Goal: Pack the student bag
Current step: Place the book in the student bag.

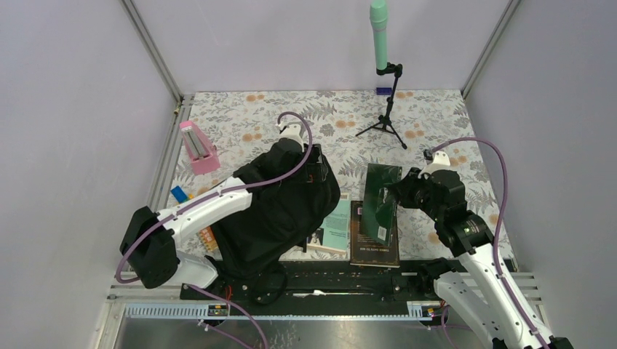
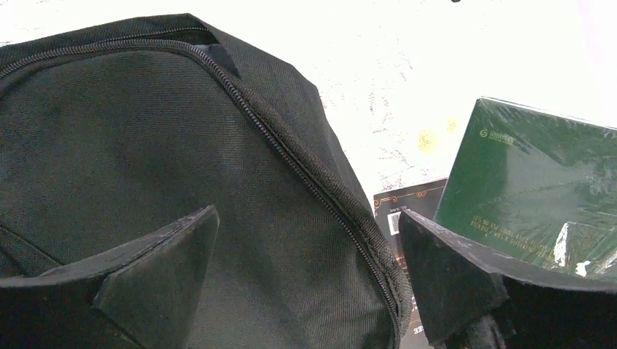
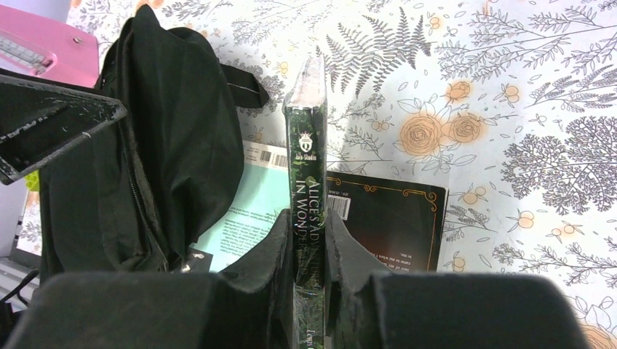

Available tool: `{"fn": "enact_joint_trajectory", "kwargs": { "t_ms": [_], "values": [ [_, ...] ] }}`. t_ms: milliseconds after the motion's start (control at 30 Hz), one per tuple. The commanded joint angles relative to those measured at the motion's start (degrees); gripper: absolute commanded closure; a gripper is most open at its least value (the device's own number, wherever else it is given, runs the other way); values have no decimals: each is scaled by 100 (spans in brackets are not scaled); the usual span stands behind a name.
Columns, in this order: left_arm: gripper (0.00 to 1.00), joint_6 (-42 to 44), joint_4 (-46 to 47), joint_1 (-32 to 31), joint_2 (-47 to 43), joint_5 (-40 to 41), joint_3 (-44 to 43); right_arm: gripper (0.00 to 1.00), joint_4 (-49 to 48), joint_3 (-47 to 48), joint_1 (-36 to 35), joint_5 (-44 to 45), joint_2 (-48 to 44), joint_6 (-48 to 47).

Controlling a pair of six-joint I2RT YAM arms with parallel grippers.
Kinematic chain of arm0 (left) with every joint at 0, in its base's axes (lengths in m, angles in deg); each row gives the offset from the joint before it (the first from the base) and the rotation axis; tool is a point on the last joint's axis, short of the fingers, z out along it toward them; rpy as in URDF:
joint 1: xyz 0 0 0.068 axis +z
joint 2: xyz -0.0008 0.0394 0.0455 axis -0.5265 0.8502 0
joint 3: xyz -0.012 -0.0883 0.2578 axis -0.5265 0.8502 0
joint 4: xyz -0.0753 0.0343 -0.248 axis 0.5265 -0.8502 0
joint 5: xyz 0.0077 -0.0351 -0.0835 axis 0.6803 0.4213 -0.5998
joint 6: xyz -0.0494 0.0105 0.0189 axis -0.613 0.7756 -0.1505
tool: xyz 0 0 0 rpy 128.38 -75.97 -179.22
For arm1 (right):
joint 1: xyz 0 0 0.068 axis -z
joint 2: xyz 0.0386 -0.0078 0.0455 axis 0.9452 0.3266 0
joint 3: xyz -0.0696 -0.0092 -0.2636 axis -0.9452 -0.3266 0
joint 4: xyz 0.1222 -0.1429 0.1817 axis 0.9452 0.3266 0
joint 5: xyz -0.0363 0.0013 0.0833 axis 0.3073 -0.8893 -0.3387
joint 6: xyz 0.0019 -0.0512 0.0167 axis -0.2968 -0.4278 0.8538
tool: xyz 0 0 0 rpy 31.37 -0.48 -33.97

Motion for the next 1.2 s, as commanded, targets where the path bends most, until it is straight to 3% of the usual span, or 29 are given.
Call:
{"fn": "enact_joint_trajectory", "kwargs": {
  "t_ms": [0,167,400,667,767,867,933,1167],
  "values": [
    [1,59,86,15,244,131,-414,100,-349,63,19,138,-72,-95],
    [3,280,-354,13,617,249,-611,100,-345,79,19,122,-57,-128],
    [35,339,-206,13,257,373,-280,100,-266,166,19,122,-86,-133],
    [37,305,-373,13,-186,371,53,100,-226,223,19,62,-51,-114],
    [54,312,-446,16,-325,371,165,100,-219,254,19,31,-59,-75],
    [87,317,-541,9,-526,438,262,100,-190,321,13,-6,-91,-40],
    [98,386,-639,17,-717,465,268,100,-156,388,13,-9,-119,10],
    [100,1187,-1479,123,-1436,-58,-178,100,-334,765,13,-419,-173,400]
  ]
}}
